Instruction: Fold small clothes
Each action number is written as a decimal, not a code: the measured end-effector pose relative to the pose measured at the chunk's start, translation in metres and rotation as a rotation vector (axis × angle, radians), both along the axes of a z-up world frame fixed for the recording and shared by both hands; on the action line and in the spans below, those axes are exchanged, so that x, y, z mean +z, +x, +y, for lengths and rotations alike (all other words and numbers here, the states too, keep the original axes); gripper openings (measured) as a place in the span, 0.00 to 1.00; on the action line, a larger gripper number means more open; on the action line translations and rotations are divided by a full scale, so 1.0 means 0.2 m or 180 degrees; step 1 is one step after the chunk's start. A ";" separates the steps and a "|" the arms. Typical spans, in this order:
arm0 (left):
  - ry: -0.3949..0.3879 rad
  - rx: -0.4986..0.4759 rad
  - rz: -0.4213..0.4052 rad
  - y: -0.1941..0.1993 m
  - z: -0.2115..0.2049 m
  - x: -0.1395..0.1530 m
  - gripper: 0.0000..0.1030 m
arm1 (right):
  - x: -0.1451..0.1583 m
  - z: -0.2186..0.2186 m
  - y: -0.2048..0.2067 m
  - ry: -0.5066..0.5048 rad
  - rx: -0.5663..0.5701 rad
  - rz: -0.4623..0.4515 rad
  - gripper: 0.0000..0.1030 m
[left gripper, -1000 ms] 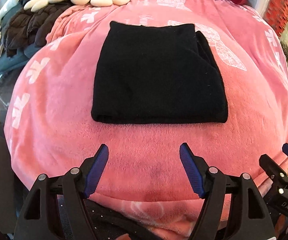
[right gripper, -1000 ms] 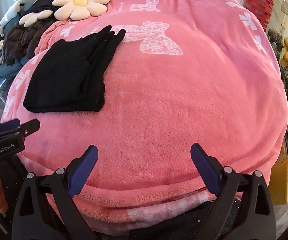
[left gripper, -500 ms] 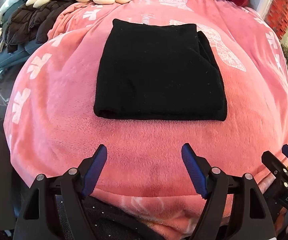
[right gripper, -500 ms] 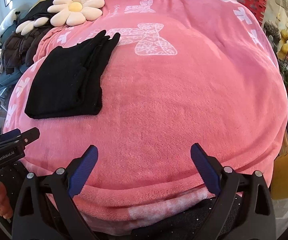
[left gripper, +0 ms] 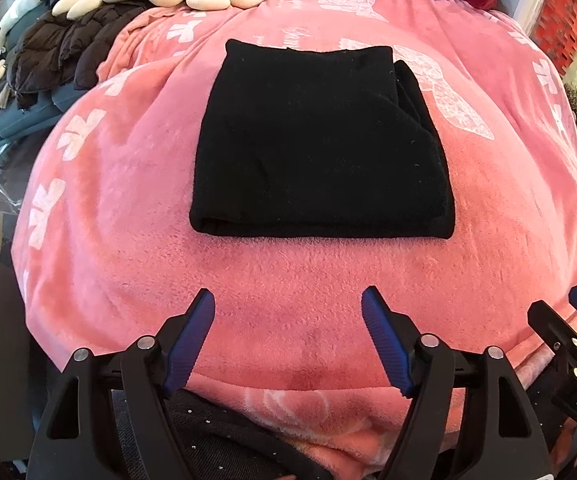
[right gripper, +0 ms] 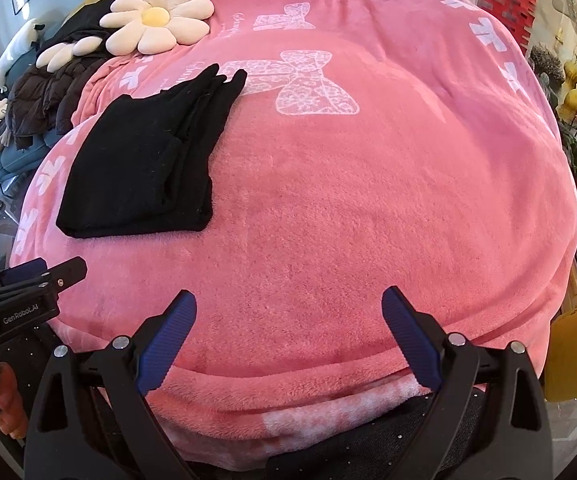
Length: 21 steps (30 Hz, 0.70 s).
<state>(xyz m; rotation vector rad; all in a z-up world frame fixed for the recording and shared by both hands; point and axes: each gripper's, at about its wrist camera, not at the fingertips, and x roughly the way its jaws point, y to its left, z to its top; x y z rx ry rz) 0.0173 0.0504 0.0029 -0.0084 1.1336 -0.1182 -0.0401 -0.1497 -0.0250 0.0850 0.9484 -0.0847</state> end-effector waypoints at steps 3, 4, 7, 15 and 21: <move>0.0087 0.0000 -0.0031 -0.01 -0.02 0.01 0.78 | 0.00 0.01 0.00 -0.0003 0.0000 0.0005 0.89; 0.0163 0.0021 -0.0053 -0.01 -0.02 0.01 0.82 | 0.00 0.01 0.00 -0.0001 0.0000 0.0006 0.89; 0.0376 0.0117 -0.0135 -0.02 -0.03 0.02 0.87 | 0.00 0.01 0.00 -0.0004 -0.0001 0.0000 0.89; 0.0515 0.0057 -0.0338 -0.05 -0.05 0.06 0.88 | -0.01 0.02 0.00 -0.0011 0.0009 0.0008 0.89; 0.0363 0.0143 -0.0100 -0.01 -0.02 0.01 0.78 | -0.01 0.02 0.00 -0.0028 0.0015 0.0004 0.89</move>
